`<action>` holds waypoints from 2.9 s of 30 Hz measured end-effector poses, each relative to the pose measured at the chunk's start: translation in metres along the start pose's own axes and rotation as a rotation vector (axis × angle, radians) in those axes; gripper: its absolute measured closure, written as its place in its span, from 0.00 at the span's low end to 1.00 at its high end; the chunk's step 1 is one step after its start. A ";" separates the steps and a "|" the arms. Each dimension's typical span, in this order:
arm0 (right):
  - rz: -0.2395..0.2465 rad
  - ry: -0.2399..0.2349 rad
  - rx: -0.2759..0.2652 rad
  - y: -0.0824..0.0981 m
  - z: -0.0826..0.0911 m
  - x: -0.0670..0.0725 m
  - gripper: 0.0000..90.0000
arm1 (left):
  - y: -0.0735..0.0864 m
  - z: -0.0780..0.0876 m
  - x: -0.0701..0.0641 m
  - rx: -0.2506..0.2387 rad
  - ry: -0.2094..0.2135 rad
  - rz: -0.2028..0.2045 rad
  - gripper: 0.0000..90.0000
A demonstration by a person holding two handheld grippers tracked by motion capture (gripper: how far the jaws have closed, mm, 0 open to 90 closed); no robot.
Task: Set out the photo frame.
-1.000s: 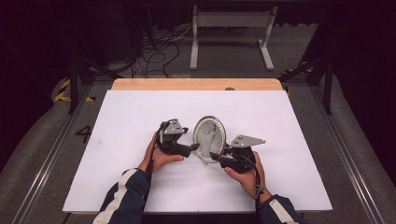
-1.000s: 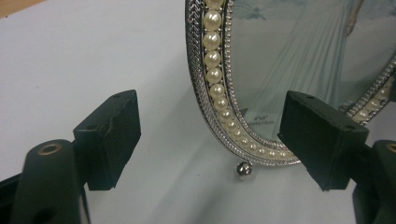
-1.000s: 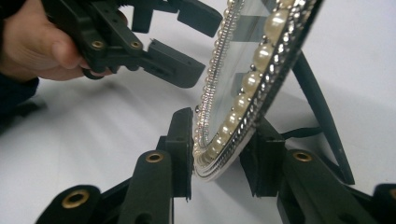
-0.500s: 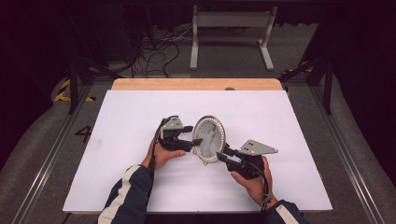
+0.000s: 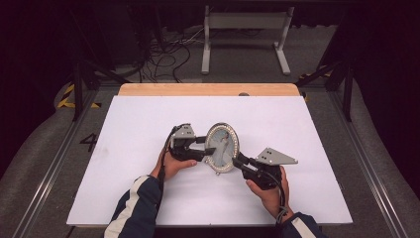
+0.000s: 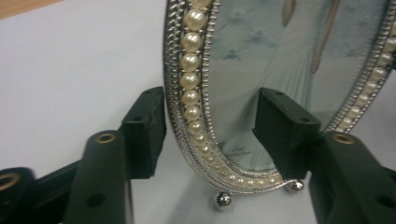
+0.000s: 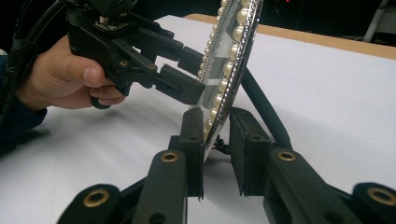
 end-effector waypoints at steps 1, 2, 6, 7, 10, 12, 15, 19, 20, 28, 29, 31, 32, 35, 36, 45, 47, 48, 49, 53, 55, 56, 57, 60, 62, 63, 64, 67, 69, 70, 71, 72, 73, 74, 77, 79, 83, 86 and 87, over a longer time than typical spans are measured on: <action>-0.001 0.001 -0.005 -0.001 0.000 -0.001 0.86 | 0.000 0.000 0.000 0.003 0.001 0.001 0.51; -0.004 0.003 -0.007 -0.001 0.000 -0.001 0.86 | 0.001 0.000 0.000 0.003 0.003 0.003 0.51; -0.005 0.008 -0.009 -0.002 0.000 -0.001 0.86 | 0.001 0.001 0.001 0.004 0.001 0.006 0.54; -0.004 0.009 -0.008 -0.002 0.000 -0.001 0.86 | 0.002 0.001 0.001 0.006 0.002 0.007 0.54; -0.002 0.013 -0.007 -0.002 0.000 -0.001 0.86 | 0.002 0.002 0.001 0.005 0.004 0.014 0.56; -0.002 0.011 -0.008 -0.002 0.000 -0.001 0.86 | 0.003 0.002 0.002 0.007 0.002 0.016 0.57; 0.003 0.016 -0.008 -0.003 0.000 -0.001 0.86 | 0.003 0.003 0.001 0.016 -0.009 0.020 0.58; -0.001 0.022 -0.007 -0.003 0.000 -0.003 0.86 | 0.005 0.005 0.003 0.020 -0.014 0.020 0.62; 0.000 0.025 -0.008 -0.003 -0.001 -0.003 0.86 | 0.005 0.006 0.003 0.021 -0.016 0.023 0.63; 0.000 0.030 -0.009 -0.003 -0.002 -0.006 0.90 | 0.008 0.009 0.002 0.044 -0.035 0.031 0.68; -0.002 0.027 -0.010 -0.003 -0.002 -0.006 0.90 | 0.008 0.009 0.002 0.045 -0.036 0.031 0.68; -0.002 0.028 -0.009 -0.004 -0.002 -0.007 0.90 | 0.008 0.009 0.002 0.046 -0.038 0.032 0.68; -0.002 0.029 -0.008 -0.004 -0.002 -0.007 0.90 | 0.008 0.009 0.002 0.046 -0.040 0.032 0.68; -0.002 0.033 -0.005 -0.004 -0.002 -0.008 0.90 | 0.009 0.010 0.003 0.046 -0.047 0.029 0.69; -0.004 0.032 -0.005 -0.004 -0.002 -0.008 0.90 | 0.009 0.010 0.003 0.046 -0.049 0.031 0.70; -0.013 0.037 -0.001 -0.005 -0.003 -0.011 0.89 | 0.012 0.012 0.002 0.044 -0.047 0.036 0.72; -0.014 0.040 0.000 -0.005 -0.004 -0.011 0.89 | 0.012 0.013 0.003 0.036 -0.038 0.046 0.72; -0.016 0.041 0.001 -0.005 -0.004 -0.011 0.89 | 0.013 0.013 0.003 0.033 -0.032 0.049 0.72; -0.015 0.041 -0.001 -0.005 -0.004 -0.012 0.89 | 0.013 0.014 0.003 0.034 -0.035 0.048 0.72; -0.021 0.041 0.001 -0.005 -0.005 -0.012 0.89 | 0.014 0.014 0.003 0.034 -0.035 0.049 0.72; -0.020 0.047 0.003 -0.005 -0.005 -0.011 0.89 | 0.012 0.013 0.002 0.028 -0.046 0.045 0.70; -0.022 0.051 0.006 -0.005 -0.004 -0.011 0.89 | 0.010 0.012 0.002 0.025 -0.057 0.037 0.69; -0.028 0.053 0.009 -0.004 -0.005 -0.010 0.88 | 0.010 0.012 0.002 0.025 -0.057 0.037 0.68; -0.026 0.058 0.020 -0.001 -0.007 -0.009 0.86 | 0.005 0.013 0.001 0.007 -0.069 0.039 0.66; -0.032 0.051 0.020 0.000 -0.007 -0.008 0.84 | 0.005 0.013 0.002 0.002 -0.074 0.038 0.66; -0.034 0.052 0.020 0.000 -0.008 -0.007 0.84 | 0.005 0.013 0.002 -0.001 -0.071 0.047 0.66; -0.034 0.053 0.022 0.001 -0.008 -0.006 0.83 | 0.005 0.014 0.002 -0.004 -0.065 0.047 0.66; -0.039 0.058 0.030 0.003 -0.011 -0.005 0.81 | 0.006 0.014 0.002 0.002 -0.066 0.048 0.69; -0.038 0.067 0.025 0.003 -0.012 -0.005 0.83 | 0.006 0.015 0.002 0.012 -0.078 0.039 0.70; -0.039 0.071 0.025 0.004 -0.012 -0.006 0.83 | 0.007 0.015 0.002 0.022 -0.088 0.029 0.70; -0.042 0.073 0.024 0.004 -0.012 -0.006 0.82 | 0.007 0.015 0.001 0.029 -0.093 0.018 0.70; -0.045 0.075 0.028 0.004 -0.013 -0.006 0.81 | 0.007 0.014 0.000 0.038 -0.102 0.005 0.70; -0.044 0.078 0.038 0.005 -0.015 -0.007 0.81 | 0.006 0.014 -0.002 0.038 -0.106 -0.003 0.70; -0.050 0.084 0.044 0.007 -0.017 -0.007 0.81 | 0.004 0.014 -0.005 0.038 -0.107 -0.006 0.71; -0.049 0.082 0.044 0.007 -0.020 -0.008 0.80 | 0.006 0.014 -0.004 0.054 -0.113 -0.013 0.71; -0.051 0.079 0.042 0.006 -0.020 -0.009 0.80 | 0.008 0.015 -0.004 0.053 -0.102 -0.003 0.73; -0.046 0.069 0.042 0.003 -0.022 -0.008 0.81 | 0.011 0.016 -0.004 0.054 -0.105 0.002 0.73; -0.047 0.064 0.044 0.002 -0.023 -0.011 0.81 | 0.013 0.016 -0.006 0.051 -0.105 0.009 0.72; -0.055 0.060 0.043 0.001 -0.024 -0.011 0.82 | 0.014 0.017 -0.007 0.051 -0.108 0.012 0.72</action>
Point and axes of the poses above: each handheld gripper's, and its own axes: z roughly backward along the jaws, y roughly out of its underside, x roughly to its left, the point moved 8 cm from there along -z, roughly forward along the jaws, and after that the axes turned 10 degrees about x, right-handed, at the moved point
